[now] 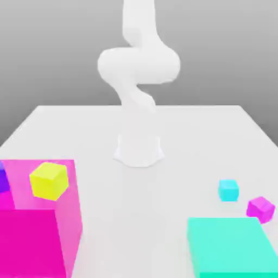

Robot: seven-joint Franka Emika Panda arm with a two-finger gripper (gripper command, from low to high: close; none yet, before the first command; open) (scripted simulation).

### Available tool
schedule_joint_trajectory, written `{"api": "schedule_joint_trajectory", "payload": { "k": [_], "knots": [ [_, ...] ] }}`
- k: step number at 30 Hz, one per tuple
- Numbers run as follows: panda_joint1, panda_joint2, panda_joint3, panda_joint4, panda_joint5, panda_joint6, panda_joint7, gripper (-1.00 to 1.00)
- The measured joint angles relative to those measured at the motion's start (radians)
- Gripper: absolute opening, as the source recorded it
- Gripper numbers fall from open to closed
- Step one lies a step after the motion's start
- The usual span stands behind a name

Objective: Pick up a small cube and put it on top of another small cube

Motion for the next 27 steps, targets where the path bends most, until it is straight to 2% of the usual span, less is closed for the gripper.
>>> {"api": "schedule_joint_trajectory", "payload": {
  "k": [14, 21, 27],
  "knots": [
    [-0.006, 0.514, 0.354, -0.117, -0.237, 0.196, 0.333, 0.0],
    [0.107, 0.764, 0.43, -0.175, -0.339, 0.296, 0.487, 0.0],
    [0.192, 0.943, 0.482, -0.227, -0.329, 0.4, 0.547, 0.0]
  ]
}}
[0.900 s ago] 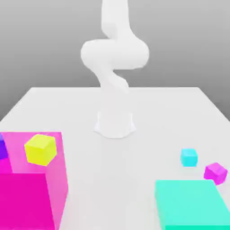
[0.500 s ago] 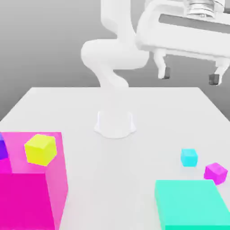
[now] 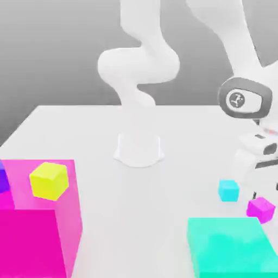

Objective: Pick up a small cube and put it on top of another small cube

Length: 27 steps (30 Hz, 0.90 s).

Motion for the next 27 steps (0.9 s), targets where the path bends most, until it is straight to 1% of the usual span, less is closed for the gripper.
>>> {"api": "schedule_joint_trajectory", "payload": {
  "k": [3, 7, 8, 14, 15, 18, 22, 24, 27],
  "knots": [
    [0.058, 0.082, -0.058, 0.014, -0.073, 0.054, 0.062, 0.0],
    [0.162, 0.189, -0.185, 0.045, -0.194, 0.127, 0.155, 0.0],
    [0.177, 0.204, -0.204, 0.05, -0.211, 0.137, 0.168, -1.0],
    [0.185, 0.212, -0.213, 0.052, -0.22, 0.144, 0.175, -1.0],
    [0.178, 0.201, -0.204, 0.049, -0.207, 0.138, 0.165, -1.0],
    [0.115, 0.134, -0.124, 0.029, -0.128, 0.094, 0.105, -1.0],
    [0.035, 0.028, -0.021, -0.002, 0.003, 0.022, 0.007, -1.0],
    [-0.013, -0.016, -0.062, 0.022, 0.031, -0.049, 0.019, -1.0],
    [-0.099, -0.078, -0.152, 0.077, 0.066, -0.169, 0.056, -1.0]
  ]
}}
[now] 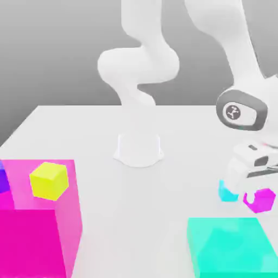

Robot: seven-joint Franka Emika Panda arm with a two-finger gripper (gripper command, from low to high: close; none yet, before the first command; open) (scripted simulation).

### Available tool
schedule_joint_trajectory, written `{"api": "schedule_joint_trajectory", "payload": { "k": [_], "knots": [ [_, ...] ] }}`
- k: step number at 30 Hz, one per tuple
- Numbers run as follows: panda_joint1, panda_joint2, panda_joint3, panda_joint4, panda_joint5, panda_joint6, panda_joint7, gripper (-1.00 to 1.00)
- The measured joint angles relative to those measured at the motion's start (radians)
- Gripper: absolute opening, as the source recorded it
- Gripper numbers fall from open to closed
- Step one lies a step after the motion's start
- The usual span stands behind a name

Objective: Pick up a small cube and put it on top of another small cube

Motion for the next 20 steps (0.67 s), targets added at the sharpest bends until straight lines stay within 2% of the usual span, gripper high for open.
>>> {"api": "schedule_joint_trajectory", "payload": {
  "k": [5, 8, 12, 16, 17, 20],
  "knots": [
    [-0.2, -0.108, -0.13, 0.085, 0.087, -0.183, 0.04, -1.0],
    [-0.35, -0.192, -0.203, 0.158, 0.167, -0.323, 0.065, -1.0],
    [-0.471, -0.301, -0.296, 0.239, 0.283, -0.486, 0.079, -1.0],
    [-0.497, -0.275, -0.318, 0.183, 0.309, -0.397, 0.085, -1.0],
    [-0.498, -0.265, -0.318, 0.168, 0.31, -0.372, 0.085, 1.0],
    [-0.498, -0.265, -0.318, 0.168, 0.31, -0.372, 0.085, 1.0]
  ]
}}
